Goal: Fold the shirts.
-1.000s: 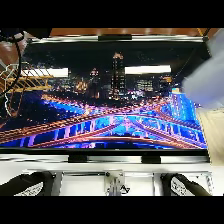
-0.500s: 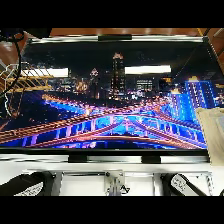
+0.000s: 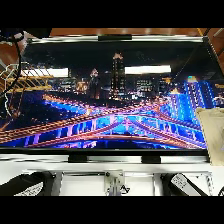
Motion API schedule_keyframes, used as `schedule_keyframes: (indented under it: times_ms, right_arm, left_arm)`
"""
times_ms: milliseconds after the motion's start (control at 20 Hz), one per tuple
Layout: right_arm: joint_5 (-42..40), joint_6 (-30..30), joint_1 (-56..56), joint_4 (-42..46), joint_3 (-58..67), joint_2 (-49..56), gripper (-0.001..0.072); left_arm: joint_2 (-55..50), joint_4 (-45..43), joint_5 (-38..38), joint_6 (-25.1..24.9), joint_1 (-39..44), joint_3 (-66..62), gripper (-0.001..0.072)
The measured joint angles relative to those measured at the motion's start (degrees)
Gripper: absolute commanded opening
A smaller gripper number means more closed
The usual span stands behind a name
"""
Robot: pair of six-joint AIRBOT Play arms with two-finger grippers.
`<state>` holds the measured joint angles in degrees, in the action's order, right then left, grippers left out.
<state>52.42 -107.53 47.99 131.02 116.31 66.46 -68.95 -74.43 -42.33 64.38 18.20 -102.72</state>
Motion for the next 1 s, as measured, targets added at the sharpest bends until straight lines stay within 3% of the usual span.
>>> schedule_keyframes:
  times_ms: [400, 450, 500, 550, 700, 1000]
  right_arm:
    - [7.50, -2.82, 8.79, 0.20, 0.02, -0.94, 0.0099]
    - [7.76, -3.23, 9.60, 0.13, 0.02, -1.14, 0.0218]
    - [8.15, -3.56, 10.16, 0.00, 0.02, -1.25, 0.0486]
    - [8.57, -3.89, 10.62, -0.59, -0.02, -1.31, 0.0572]
    - [9.90, -2.05, 11.21, -4.26, 0.00, -1.86, 0.0572]
    - [28.24, 11.91, 11.47, -15.04, -0.02, -2.86, 0.0574]
  left_arm:
    - [0.00, 0.00, 0.00, 0.00, 0.00, 0.00, 0.0671]
    - [0.00, 0.00, 0.00, 0.00, 0.00, 0.00, 0.0671]
    - [0.00, 0.00, 0.00, 0.00, 0.00, 0.00, 0.0671]
    - [0.00, 0.00, 0.00, 0.00, 0.00, 0.00, 0.0671]
    - [0.00, -0.11, 0.02, 0.00, 0.00, 0.00, 0.0671]
    - [-0.37, -0.17, -0.11, 0.00, 0.00, 0.09, 0.0671]
